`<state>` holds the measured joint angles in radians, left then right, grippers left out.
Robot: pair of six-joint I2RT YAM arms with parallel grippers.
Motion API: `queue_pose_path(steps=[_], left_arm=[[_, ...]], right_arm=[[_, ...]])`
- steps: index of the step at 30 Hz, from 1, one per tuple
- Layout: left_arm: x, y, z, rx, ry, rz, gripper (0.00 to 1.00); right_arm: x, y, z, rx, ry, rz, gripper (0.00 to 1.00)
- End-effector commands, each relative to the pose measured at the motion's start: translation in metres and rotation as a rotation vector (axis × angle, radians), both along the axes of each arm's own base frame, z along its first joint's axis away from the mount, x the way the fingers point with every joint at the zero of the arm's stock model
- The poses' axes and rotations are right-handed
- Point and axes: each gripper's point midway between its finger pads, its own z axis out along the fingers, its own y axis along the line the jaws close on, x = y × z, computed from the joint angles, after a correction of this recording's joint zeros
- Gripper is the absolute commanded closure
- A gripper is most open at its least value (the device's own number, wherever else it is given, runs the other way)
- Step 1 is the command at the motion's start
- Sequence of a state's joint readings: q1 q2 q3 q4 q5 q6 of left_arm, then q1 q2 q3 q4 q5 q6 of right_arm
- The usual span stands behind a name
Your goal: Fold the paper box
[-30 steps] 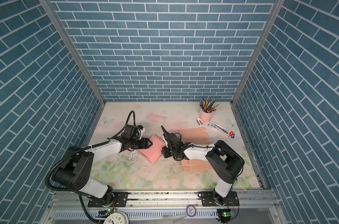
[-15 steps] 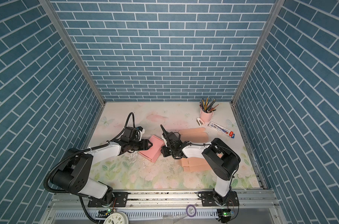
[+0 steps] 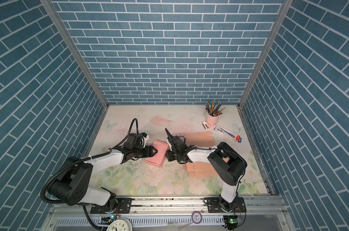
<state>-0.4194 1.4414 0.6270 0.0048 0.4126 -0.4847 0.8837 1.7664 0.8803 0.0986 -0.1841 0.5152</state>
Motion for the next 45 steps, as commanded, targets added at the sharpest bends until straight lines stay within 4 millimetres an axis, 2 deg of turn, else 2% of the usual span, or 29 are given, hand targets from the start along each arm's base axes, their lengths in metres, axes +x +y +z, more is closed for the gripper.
queue_pose_path(steps=[1, 6, 11, 21, 33, 37, 40, 45], left_arm=[[-0.008, -0.002, 0.007, -0.021, 0.000, -0.010, 0.27], [-0.020, 0.005, 0.004, -0.015, 0.008, 0.004, 0.25], [-0.035, 0.009, -0.001, -0.021, 0.019, 0.002, 0.25], [-0.051, -0.003, -0.001, -0.042, 0.021, -0.032, 0.27], [-0.060, -0.023, 0.006, -0.079, 0.013, -0.062, 0.30], [-0.063, -0.024, 0.005, -0.084, 0.019, -0.058, 0.30], [-0.064, -0.021, 0.005, -0.072, 0.018, -0.051, 0.30], [-0.058, -0.006, 0.002, -0.053, 0.022, -0.014, 0.27]], right_arm=[[-0.008, -0.005, 0.008, 0.022, -0.025, 0.009, 0.74], [-0.022, -0.020, 0.005, 0.013, -0.012, -0.003, 0.74], [-0.035, -0.022, 0.008, 0.008, -0.010, 0.001, 0.74], [-0.049, -0.005, 0.002, 0.015, 0.008, 0.022, 0.74], [-0.052, 0.020, 0.012, 0.050, 0.004, 0.061, 0.74], [-0.052, 0.025, 0.015, 0.066, 0.003, 0.067, 0.74], [-0.051, 0.019, 0.014, 0.047, -0.003, 0.053, 0.74], [-0.048, -0.005, 0.003, 0.018, 0.007, 0.009, 0.74]])
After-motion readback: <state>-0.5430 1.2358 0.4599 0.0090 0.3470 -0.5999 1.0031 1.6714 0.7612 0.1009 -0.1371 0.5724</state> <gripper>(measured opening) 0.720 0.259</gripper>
